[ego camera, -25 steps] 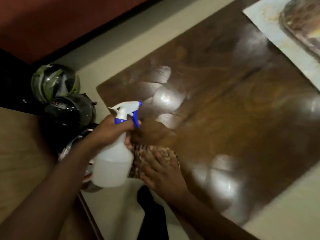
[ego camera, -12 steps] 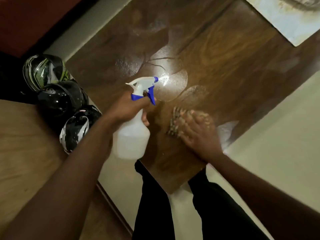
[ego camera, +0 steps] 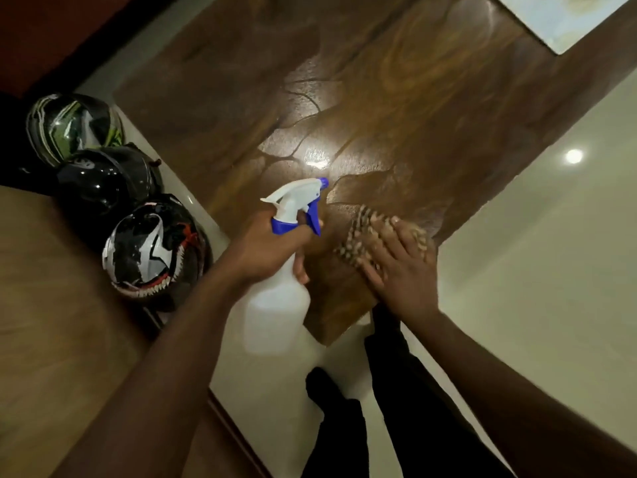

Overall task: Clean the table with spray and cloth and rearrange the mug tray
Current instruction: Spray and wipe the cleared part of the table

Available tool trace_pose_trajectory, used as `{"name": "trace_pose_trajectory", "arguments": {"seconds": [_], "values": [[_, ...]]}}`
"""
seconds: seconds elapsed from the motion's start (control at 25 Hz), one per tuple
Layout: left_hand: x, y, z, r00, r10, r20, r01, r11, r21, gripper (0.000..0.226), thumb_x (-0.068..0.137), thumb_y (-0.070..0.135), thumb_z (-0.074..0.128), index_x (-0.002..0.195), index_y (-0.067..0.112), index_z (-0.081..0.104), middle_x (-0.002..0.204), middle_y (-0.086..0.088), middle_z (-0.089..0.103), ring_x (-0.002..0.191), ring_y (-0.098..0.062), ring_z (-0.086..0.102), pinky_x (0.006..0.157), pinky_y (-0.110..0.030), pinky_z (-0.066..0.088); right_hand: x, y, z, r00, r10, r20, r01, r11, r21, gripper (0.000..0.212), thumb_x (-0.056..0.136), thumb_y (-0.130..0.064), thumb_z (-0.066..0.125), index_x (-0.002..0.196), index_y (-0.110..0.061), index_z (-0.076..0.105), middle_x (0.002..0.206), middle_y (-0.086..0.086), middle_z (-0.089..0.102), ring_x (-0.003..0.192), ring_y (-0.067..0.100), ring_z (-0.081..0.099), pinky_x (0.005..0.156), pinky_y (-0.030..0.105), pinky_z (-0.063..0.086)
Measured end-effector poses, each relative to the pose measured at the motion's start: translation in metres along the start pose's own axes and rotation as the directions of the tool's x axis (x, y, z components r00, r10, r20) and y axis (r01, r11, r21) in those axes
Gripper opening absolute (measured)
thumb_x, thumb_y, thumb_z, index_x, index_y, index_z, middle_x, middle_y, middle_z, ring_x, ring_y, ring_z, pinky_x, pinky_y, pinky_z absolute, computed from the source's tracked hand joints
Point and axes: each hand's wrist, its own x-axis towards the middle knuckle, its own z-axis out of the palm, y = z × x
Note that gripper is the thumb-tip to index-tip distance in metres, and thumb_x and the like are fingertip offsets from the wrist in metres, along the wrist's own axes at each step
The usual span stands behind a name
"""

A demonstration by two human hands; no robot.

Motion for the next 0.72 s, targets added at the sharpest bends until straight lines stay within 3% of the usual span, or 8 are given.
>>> {"name": "trace_pose_trajectory", "arguments": {"seconds": [0.08, 0.12, 0.2, 0.24, 0.32, 0.4, 0.52, 0.72], "values": [[-0.017, -0.012, 0.001, 0.999, 0.025, -0.023, -0.025, 1.000, -0.016, 0.031, 0.088, 0.015, 0.055, 0.094, -0.012, 0.068, 0.054, -0.016, 0.065, 0.059, -0.030, 0.069, 0.078, -0.036, 0.057, 0.014, -0.049, -0.005, 0.976, 0.211, -0.055, -0.202, 0.971, 0.128, 0.047, 0.090, -0.049, 0.036, 0.131, -0.031, 0.052, 0.144, 0.000, 0.046, 0.135, 0.026, 0.038, 0.106, 0.057, 0.026], [-0.023, -0.018, 0.002, 0.998, 0.030, -0.048, -0.031, 0.999, -0.025, 0.029, 0.089, 0.012, 0.055, 0.090, -0.014, 0.067, 0.055, -0.017, 0.065, 0.059, -0.027, 0.068, 0.074, -0.030, 0.055, 0.010, -0.081, -0.006, 0.980, 0.198, -0.030, -0.183, 0.947, 0.264, 0.049, 0.087, -0.047, 0.036, 0.127, -0.027, 0.056, 0.140, 0.004, 0.050, 0.132, 0.028, 0.042, 0.107, 0.056, 0.027], [-0.036, -0.025, 0.004, 0.995, 0.075, -0.071, -0.076, 0.997, -0.011, 0.029, 0.087, 0.018, 0.057, 0.086, -0.008, 0.070, 0.054, -0.010, 0.067, 0.062, -0.020, 0.069, 0.076, -0.028, 0.053, -0.029, -0.127, 0.000, 0.991, -0.126, 0.044, 0.100, 0.922, 0.375, 0.046, 0.085, -0.043, 0.037, 0.116, -0.023, 0.065, 0.130, 0.005, 0.059, 0.126, 0.028, 0.048, 0.109, 0.057, 0.029], [-0.041, -0.028, 0.003, 0.995, 0.087, -0.052, -0.087, 0.996, 0.007, 0.030, 0.085, 0.023, 0.057, 0.086, -0.003, 0.072, 0.053, -0.007, 0.068, 0.066, -0.021, 0.070, 0.082, -0.033, 0.055, -0.048, -0.124, 0.008, 0.955, -0.293, 0.051, 0.265, 0.915, 0.304, 0.043, 0.088, -0.042, 0.037, 0.115, -0.025, 0.066, 0.129, 0.003, 0.060, 0.127, 0.026, 0.048, 0.110, 0.056, 0.028], [-0.045, -0.035, -0.001, 0.997, 0.083, -0.004, -0.083, 0.996, 0.020, 0.029, 0.085, 0.024, 0.057, 0.086, -0.001, 0.072, 0.051, -0.008, 0.067, 0.068, -0.023, 0.070, 0.094, -0.044, 0.052, -0.052, -0.081, 0.017, 0.923, -0.385, 0.019, 0.378, 0.913, 0.150, 0.043, 0.098, -0.042, 0.028, 0.123, -0.027, 0.061, 0.132, 0.001, 0.058, 0.136, 0.021, 0.037, 0.111, 0.047, 0.022], [-0.044, -0.041, -0.001, 0.993, 0.115, 0.026, -0.115, 0.993, 0.020, 0.027, 0.086, 0.022, 0.057, 0.095, 0.001, 0.071, 0.050, -0.013, 0.067, 0.062, -0.022, 0.070, 0.095, -0.045, 0.052, -0.023, -0.028, 0.012, 0.968, -0.249, -0.037, 0.250, 0.967, 0.043, 0.045, 0.100, -0.044, 0.023, 0.129, -0.025, 0.053, 0.135, 0.003, 0.056, 0.137, 0.020, 0.034, 0.109, 0.046, 0.025], [-0.040, -0.038, 0.004, 0.985, 0.165, 0.059, -0.163, 0.986, -0.038, 0.023, 0.091, 0.019, 0.058, 0.114, 0.019, 0.064, 0.052, -0.021, 0.065, 0.055, -0.029, 0.069, 0.089, -0.040, 0.054, 0.028, 0.040, -0.010, 0.997, -0.053, -0.057, 0.047, 0.994, -0.101, 0.047, 0.095, -0.049, 0.032, 0.130, -0.026, 0.051, 0.139, 0.003, 0.052, 0.130, 0.026, 0.045, 0.102, 0.052, 0.036], [-0.022, -0.026, 0.011, 0.985, 0.150, 0.084, -0.146, 0.988, -0.046, 0.017, 0.086, 0.018, 0.055, 0.098, 0.020, 0.067, 0.051, -0.016, 0.067, 0.061, -0.027, 0.072, 0.092, -0.040, 0.054, 0.093, 0.058, -0.028, 0.961, 0.259, -0.103, -0.262, 0.965, -0.020, 0.045, 0.092, -0.047, 0.040, 0.134, -0.033, 0.047, 0.146, -0.002, 0.042, 0.137, 0.023, 0.033, 0.108, 0.054, 0.024]]}}
